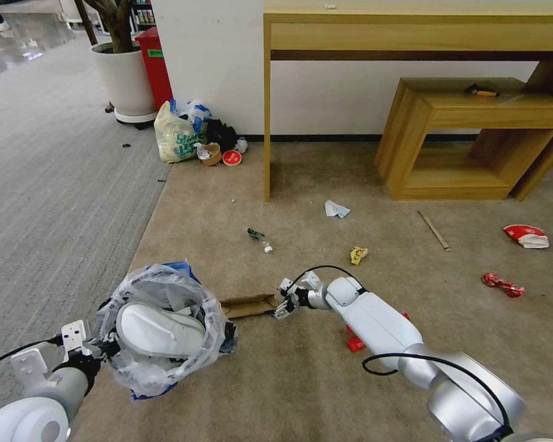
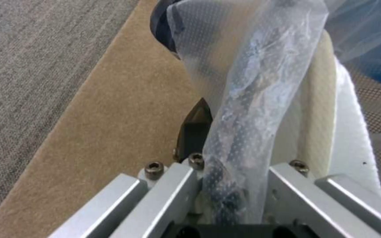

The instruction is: Pick up the trash bin and place the garbage on the floor into it.

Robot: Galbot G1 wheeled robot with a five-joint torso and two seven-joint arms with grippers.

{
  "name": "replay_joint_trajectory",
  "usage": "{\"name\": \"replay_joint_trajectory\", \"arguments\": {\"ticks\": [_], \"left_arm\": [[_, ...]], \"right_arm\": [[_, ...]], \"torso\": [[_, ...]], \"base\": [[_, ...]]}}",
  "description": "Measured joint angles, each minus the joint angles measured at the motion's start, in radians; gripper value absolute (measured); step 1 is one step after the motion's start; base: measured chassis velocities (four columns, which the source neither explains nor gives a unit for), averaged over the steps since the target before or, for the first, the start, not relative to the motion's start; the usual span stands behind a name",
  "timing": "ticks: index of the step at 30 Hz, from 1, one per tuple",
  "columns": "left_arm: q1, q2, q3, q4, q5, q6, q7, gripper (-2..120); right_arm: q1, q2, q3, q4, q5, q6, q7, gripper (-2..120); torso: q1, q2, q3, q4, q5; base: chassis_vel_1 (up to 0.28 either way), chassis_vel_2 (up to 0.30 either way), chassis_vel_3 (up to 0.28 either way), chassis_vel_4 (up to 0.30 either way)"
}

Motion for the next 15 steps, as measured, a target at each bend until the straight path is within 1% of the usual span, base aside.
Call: {"name": "replay_joint_trajectory", "arguments": {"ticks": [2, 4, 5, 6, 7, 9, 10, 11, 12, 13, 15], "left_arm": [[0.001, 0.000, 0.000, -0.001, 0.000, 0.000, 0.002, 0], [0.004, 0.002, -0.001, -0.005, 0.000, 0.000, 0.006, 0], [0.005, 0.004, -0.003, -0.007, 0.000, 0.000, 0.007, 0], [0.005, 0.004, -0.003, -0.007, 0.000, 0.000, 0.007, 0], [0.006, 0.007, -0.004, -0.008, -0.001, 0.000, 0.009, 0], [0.007, 0.008, -0.004, -0.008, -0.002, 0.000, 0.009, 0], [0.007, 0.009, -0.005, -0.008, -0.003, 0.000, 0.010, 0], [0.007, 0.010, -0.005, -0.008, -0.003, 0.000, 0.011, 0], [0.008, 0.010, -0.005, -0.008, -0.004, 0.000, 0.012, 0], [0.008, 0.010, -0.005, -0.008, -0.004, 0.000, 0.012, 0], [0.008, 0.010, -0.005, -0.008, -0.004, 0.000, 0.012, 0]], "right_arm": [[0.005, 0.008, 0.009, -0.015, -0.004, 0.003, 0.003, 99], [0.018, 0.027, 0.028, -0.045, -0.008, 0.003, 0.009, 95], [0.020, 0.030, 0.031, -0.051, -0.008, 0.001, 0.011, 89], [0.020, 0.030, 0.031, -0.051, -0.008, 0.001, 0.011, 89], [0.022, 0.033, 0.033, -0.056, -0.010, 0.000, 0.013, 84], [0.022, 0.034, 0.034, -0.060, -0.011, 0.000, 0.014, 82], [0.024, 0.035, 0.036, -0.066, -0.014, -0.001, 0.015, 78], [0.026, 0.039, 0.041, -0.075, -0.019, -0.001, 0.017, 69], [0.027, 0.042, 0.045, -0.081, -0.024, -0.001, 0.017, 66], [0.027, 0.042, 0.045, -0.081, -0.024, -0.001, 0.017, 66], [0.028, 0.051, 0.060, -0.093, -0.045, -0.001, 0.018, 54]], "torso": [[0.000, 0.000, 0.000, 0.0000, 0.0001], [0.000, 0.000, 0.000, 0.0003, 0.0000], [0.000, 0.000, 0.000, 0.0003, 0.0001], [0.000, 0.000, 0.000, 0.0003, 0.0001], [0.000, 0.000, 0.000, 0.0002, 0.0001], [0.000, 0.000, 0.000, 0.0002, 0.0001], [0.000, 0.000, 0.000, 0.0001, 0.0001], [0.000, 0.000, 0.000, -0.0001, 0.0001], [0.000, 0.000, 0.000, -0.0001, 0.0001], [0.000, 0.000, 0.000, -0.0001, 0.0001], [0.000, 0.000, 0.000, 0.0001, 0.0001]], "base": [[0.000, 0.000, 0.000, 0.000], [0.000, 0.000, 0.000, 0.000], [0.000, 0.000, 0.000, 0.000], [0.000, 0.000, 0.000, 0.000], [0.000, 0.000, 0.000, 0.000], [0.000, 0.000, 0.000, 0.000], [0.000, 0.000, 0.000, 0.000], [0.000, 0.000, 0.000, 0.000], [0.000, 0.000, 0.000, 0.000], [0.000, 0.000, 0.000, 0.000], [0.000, 0.000, 0.000, 0.000]]}}
